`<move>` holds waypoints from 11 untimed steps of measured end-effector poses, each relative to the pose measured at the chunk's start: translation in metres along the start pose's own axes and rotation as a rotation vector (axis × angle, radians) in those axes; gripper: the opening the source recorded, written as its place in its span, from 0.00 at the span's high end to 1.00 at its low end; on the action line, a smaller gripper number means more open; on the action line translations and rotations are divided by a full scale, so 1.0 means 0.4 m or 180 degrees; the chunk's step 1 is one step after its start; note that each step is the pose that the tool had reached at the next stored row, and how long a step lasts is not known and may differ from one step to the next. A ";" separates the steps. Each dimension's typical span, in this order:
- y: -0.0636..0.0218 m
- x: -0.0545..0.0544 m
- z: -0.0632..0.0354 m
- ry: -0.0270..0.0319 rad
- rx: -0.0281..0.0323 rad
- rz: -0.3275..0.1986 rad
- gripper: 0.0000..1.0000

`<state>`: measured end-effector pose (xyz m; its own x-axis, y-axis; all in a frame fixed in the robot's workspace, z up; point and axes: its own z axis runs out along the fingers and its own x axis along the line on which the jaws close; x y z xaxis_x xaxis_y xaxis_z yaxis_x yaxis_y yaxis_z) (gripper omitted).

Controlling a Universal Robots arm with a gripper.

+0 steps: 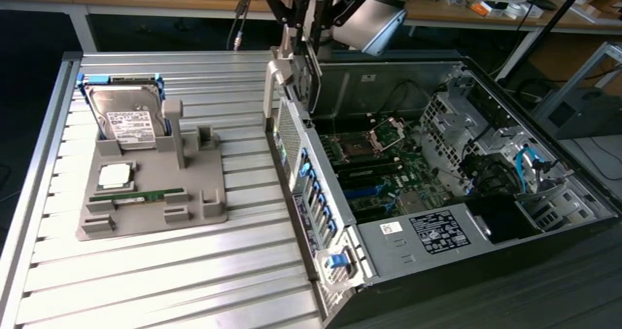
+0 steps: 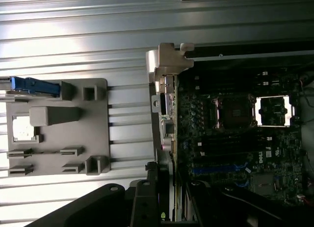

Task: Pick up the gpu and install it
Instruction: 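Pick up the gpu and move the gpu toward the slot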

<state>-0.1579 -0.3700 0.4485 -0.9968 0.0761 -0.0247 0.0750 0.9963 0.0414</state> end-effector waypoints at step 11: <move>0.000 -0.022 0.003 0.0000 0.0000 0.0000 0.73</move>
<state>-0.1493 -0.3704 0.4475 -0.9968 0.0762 -0.0247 0.0751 0.9963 0.0415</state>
